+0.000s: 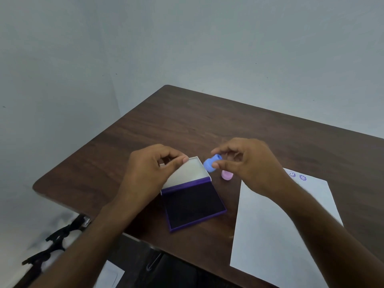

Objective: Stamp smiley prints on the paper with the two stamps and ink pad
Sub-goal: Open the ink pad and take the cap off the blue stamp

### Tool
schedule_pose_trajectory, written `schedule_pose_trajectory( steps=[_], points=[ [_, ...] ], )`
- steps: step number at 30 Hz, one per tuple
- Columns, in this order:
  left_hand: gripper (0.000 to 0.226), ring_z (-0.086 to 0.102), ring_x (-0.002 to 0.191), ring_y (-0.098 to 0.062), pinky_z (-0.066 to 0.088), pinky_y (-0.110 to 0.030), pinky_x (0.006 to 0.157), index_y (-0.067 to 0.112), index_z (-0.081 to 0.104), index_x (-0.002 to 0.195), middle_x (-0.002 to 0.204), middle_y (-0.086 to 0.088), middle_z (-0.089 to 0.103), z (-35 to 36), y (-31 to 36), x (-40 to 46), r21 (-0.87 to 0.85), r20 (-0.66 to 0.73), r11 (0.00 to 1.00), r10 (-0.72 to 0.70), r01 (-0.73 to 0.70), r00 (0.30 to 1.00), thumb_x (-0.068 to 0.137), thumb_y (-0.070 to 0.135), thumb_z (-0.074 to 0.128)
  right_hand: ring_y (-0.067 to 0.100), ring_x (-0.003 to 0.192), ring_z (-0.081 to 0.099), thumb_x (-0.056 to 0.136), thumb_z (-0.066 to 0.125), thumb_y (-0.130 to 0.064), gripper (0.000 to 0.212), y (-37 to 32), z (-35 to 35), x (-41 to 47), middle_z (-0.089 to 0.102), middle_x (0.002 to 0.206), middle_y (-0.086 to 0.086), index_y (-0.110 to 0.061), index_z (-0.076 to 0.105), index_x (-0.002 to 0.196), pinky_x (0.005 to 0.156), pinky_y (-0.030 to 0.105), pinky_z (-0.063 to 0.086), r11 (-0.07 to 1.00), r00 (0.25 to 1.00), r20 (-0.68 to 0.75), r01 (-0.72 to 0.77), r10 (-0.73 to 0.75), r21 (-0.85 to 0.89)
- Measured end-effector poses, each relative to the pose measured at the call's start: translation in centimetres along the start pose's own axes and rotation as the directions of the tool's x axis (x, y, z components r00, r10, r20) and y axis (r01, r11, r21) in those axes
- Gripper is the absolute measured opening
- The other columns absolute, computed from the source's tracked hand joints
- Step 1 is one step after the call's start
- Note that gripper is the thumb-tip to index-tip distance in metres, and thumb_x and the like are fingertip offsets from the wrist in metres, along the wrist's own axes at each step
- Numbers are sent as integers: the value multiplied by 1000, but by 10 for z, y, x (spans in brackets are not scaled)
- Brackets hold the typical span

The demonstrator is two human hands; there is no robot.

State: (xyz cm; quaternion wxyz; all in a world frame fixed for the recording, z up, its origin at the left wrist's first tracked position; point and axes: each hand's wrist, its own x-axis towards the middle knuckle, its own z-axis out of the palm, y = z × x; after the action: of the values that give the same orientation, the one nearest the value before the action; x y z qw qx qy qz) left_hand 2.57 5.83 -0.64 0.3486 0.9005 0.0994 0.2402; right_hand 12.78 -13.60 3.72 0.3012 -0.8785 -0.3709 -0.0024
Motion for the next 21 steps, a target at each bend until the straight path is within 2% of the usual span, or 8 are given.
schedule_pose_trajectory(
  steps=[2, 4, 7, 9, 11, 14, 18, 21],
  points=[
    [24, 66, 82, 0, 53, -16, 68, 38, 72, 97, 86, 23, 70, 0, 9, -15, -131, -2, 991, -19, 18, 1000, 75, 47, 68, 5, 71, 63, 77, 77, -24, 24, -9, 4, -7, 71, 86, -5, -17, 75, 100, 61, 10, 46, 984, 999, -21, 34, -30, 176],
    [32, 66, 85, 1, 53, -14, 70, 41, 70, 100, 87, 24, 71, 0, 15, -27, -227, -3, 974, -25, 24, 1000, 69, 50, 67, 0, 65, 63, 77, 76, -17, 25, -18, 9, -12, 71, 82, -5, -11, 75, 101, 58, 8, 46, 941, 1000, 18, 17, -24, 338],
    [42, 69, 80, -6, 55, -17, 70, 37, 72, 104, 87, 16, 74, -2, 17, -41, -357, -24, 932, -82, 68, 996, 64, 48, 70, 8, 58, 65, 78, 75, -13, 22, -27, 19, -17, 76, 83, 1, -10, 75, 101, 60, 17, 55, 858, 999, 34, -34, 20, 513],
    [44, 70, 78, -9, 57, -18, 69, 33, 73, 104, 88, 13, 75, -4, 16, -49, -427, -58, 900, -120, 84, 991, 62, 44, 72, 18, 58, 66, 79, 74, -14, 22, -30, 27, -19, 77, 82, 4, -11, 74, 101, 68, 27, 60, 821, 998, 35, -59, 47, 568],
    [43, 72, 81, -5, 56, -15, 70, 25, 74, 102, 91, 14, 76, -6, 16, -54, -502, -89, 860, -151, 87, 984, 61, 37, 75, 22, 59, 66, 79, 74, -13, 22, -34, 35, -21, 77, 81, 7, -9, 73, 101, 73, 34, 61, 773, 996, 55, -84, 63, 629],
    [38, 73, 80, -1, 53, -10, 70, 13, 74, 100, 92, 13, 77, -10, 14, -58, -615, -89, 785, -167, 78, 982, 62, 19, 76, 24, 62, 67, 78, 73, -14, 24, -40, 40, -25, 76, 83, 9, -7, 72, 102, 76, 38, 60, 709, 993, 102, -115, 61, 696],
    [35, 73, 86, -4, 53, -12, 75, 8, 76, 97, 93, 4, 78, -16, 5, -62, -583, -129, 811, -146, 44, 981, 63, 14, 77, 29, 66, 70, 75, 72, -22, 29, -49, 45, -26, 76, 76, 4, -9, 73, 102, 79, 35, 60, 720, 995, 88, -92, 43, 688],
    [34, 72, 89, -6, 55, -15, 78, 11, 77, 97, 94, 4, 77, -20, 1, -62, -563, -146, 825, -144, 37, 979, 63, 19, 77, 30, 69, 71, 77, 71, -20, 26, -53, 50, -23, 74, 65, -3, -10, 75, 101, 77, 23, 58, 741, 997, 67, -72, 35, 667]
  ],
)
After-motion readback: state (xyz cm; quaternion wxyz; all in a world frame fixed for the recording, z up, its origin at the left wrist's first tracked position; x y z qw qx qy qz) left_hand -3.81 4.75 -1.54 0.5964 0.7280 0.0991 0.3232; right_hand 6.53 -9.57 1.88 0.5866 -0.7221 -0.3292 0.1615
